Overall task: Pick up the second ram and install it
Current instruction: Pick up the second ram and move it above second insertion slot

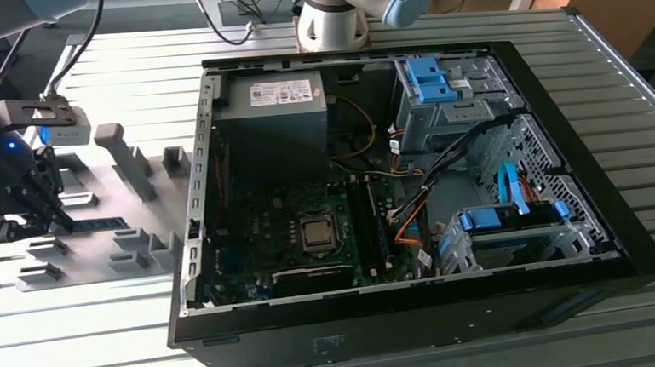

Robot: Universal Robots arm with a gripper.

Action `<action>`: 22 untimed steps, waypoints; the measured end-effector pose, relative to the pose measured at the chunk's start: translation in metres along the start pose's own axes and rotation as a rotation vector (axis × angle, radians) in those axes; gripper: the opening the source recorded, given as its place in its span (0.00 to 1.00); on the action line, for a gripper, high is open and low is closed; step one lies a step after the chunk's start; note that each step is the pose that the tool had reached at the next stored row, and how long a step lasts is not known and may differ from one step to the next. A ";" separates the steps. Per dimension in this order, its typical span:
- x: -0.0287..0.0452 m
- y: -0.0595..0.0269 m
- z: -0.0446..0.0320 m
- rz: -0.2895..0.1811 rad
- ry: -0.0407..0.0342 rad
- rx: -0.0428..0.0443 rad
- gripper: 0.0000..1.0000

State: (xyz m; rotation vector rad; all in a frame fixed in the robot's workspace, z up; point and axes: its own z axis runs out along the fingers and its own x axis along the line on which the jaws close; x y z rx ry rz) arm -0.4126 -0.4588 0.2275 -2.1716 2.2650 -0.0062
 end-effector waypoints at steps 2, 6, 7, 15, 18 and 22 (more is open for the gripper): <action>0.0000 0.0000 0.0000 0.001 0.0000 0.0000 0.14; 0.0000 0.0000 0.0000 0.003 0.0000 0.0000 0.14; 0.0000 0.0000 0.0000 0.004 0.0000 0.0000 0.14; 0.0000 0.0000 0.0000 0.008 0.0001 0.0000 0.14; 0.0000 0.0000 0.0000 0.010 0.0000 0.0000 0.14; 0.0000 0.0000 -0.0019 0.012 0.0001 -0.0001 0.14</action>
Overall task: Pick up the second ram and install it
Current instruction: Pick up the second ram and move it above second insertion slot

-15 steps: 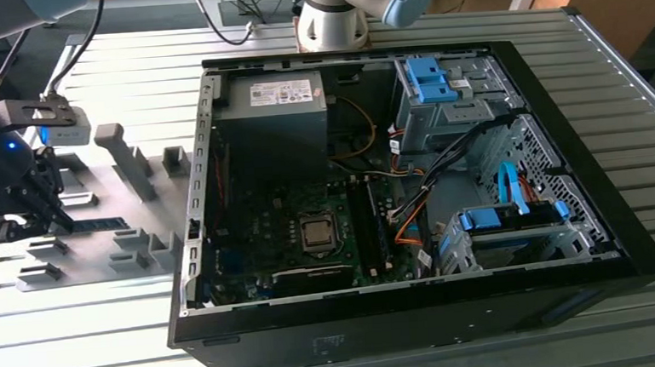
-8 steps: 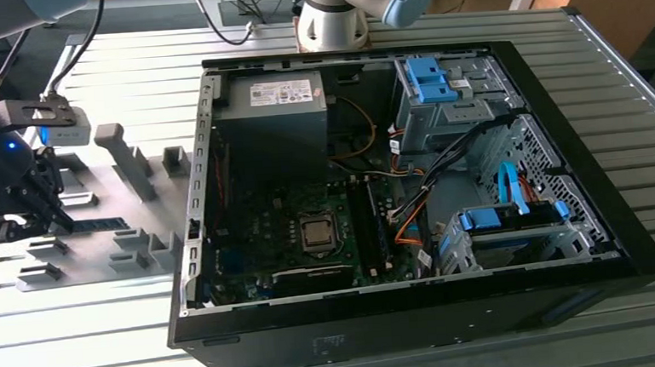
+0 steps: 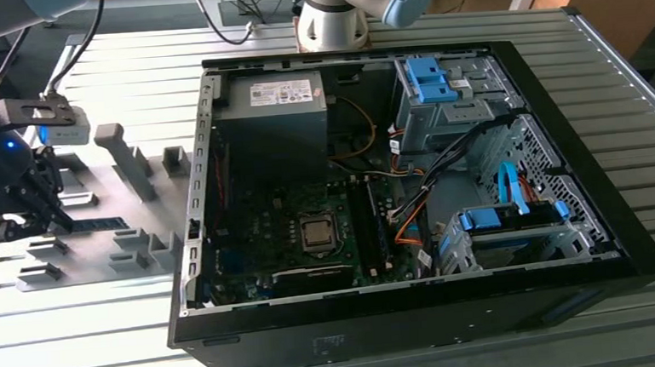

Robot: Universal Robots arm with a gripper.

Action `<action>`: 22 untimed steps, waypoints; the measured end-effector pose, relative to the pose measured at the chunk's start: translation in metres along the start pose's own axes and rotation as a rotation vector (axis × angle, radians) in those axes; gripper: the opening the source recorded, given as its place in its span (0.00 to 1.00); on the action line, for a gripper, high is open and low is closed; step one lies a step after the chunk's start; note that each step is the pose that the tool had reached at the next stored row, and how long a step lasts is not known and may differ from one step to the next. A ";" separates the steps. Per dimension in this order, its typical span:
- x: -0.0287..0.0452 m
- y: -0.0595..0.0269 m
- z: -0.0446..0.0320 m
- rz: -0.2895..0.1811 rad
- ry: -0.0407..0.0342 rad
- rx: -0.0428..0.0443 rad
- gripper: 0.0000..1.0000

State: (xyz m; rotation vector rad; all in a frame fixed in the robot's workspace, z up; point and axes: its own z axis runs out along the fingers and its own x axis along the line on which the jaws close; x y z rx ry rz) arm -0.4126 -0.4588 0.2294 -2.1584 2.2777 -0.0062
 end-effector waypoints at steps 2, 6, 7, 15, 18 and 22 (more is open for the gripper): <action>0.0000 0.0000 -0.0017 0.001 0.0000 0.0001 0.14; 0.0000 -0.0001 -0.0043 0.003 -0.0002 0.0003 0.14; 0.0000 -0.0001 -0.0043 0.003 -0.0003 0.0004 0.14; 0.0000 0.0000 -0.0061 0.003 0.0002 -0.0001 0.14; 0.0000 -0.0001 -0.0077 0.003 0.0000 0.0000 0.14; 0.0000 -0.0001 -0.0093 0.003 -0.0002 0.0003 0.14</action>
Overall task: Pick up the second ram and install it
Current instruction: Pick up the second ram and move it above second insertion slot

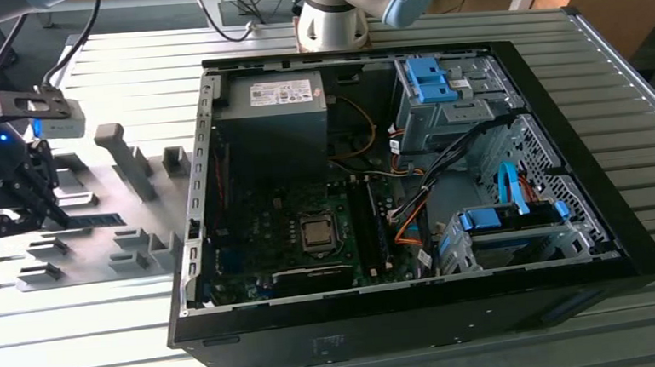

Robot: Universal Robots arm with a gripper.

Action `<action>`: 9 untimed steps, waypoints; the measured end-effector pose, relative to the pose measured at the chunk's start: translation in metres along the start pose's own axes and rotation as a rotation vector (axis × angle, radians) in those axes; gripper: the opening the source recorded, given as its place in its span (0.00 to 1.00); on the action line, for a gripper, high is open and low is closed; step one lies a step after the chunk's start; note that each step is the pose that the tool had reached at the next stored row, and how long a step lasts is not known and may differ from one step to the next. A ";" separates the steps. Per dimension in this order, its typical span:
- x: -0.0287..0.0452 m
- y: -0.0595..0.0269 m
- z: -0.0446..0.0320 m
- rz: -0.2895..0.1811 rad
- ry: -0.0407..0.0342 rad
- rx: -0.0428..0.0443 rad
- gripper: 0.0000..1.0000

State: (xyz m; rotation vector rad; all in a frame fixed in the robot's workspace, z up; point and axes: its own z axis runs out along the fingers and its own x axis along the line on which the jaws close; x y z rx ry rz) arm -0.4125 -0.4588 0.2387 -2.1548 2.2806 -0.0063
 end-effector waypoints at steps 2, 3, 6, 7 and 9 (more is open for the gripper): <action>0.0000 0.0000 -0.0004 0.000 0.0001 -0.0002 0.14; 0.0000 0.0000 -0.0007 0.000 0.0002 -0.0002 0.14; 0.0000 0.0000 -0.0015 0.000 0.0002 -0.0003 0.14; 0.0000 0.0000 -0.0018 0.000 0.0002 -0.0002 0.14; 0.0000 0.0000 -0.0023 0.000 0.0001 -0.0002 0.14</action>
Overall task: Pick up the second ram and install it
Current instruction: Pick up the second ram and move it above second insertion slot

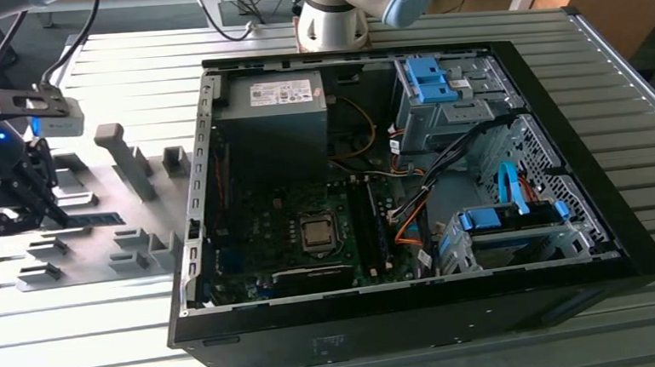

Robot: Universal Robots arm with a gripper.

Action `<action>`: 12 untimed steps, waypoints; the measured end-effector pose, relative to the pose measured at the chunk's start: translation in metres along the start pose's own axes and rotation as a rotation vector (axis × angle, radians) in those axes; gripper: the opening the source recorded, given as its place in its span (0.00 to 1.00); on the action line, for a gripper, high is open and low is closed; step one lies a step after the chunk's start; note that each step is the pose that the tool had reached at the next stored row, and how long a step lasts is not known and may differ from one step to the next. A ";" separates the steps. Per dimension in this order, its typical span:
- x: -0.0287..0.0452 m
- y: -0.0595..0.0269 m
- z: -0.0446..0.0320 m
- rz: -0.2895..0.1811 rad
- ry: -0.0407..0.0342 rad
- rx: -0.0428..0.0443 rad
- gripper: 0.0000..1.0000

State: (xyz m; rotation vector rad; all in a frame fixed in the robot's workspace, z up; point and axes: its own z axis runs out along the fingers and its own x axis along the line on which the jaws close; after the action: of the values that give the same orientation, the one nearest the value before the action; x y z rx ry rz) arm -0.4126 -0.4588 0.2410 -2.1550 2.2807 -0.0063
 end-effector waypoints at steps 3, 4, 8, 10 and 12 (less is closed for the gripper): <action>0.0000 0.0000 -0.0008 0.000 0.0000 0.0000 0.14; 0.0000 0.0000 -0.0011 0.000 0.0000 0.0000 0.14; 0.0000 0.0000 -0.0020 0.000 0.0000 -0.0001 0.14; 0.0000 0.0000 -0.0026 0.000 0.0001 -0.0001 0.14; 0.0000 0.0000 -0.0033 0.000 0.0001 -0.0001 0.14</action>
State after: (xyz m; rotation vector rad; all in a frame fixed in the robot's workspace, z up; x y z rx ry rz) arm -0.4125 -0.4587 0.2443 -2.1551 2.2808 -0.0062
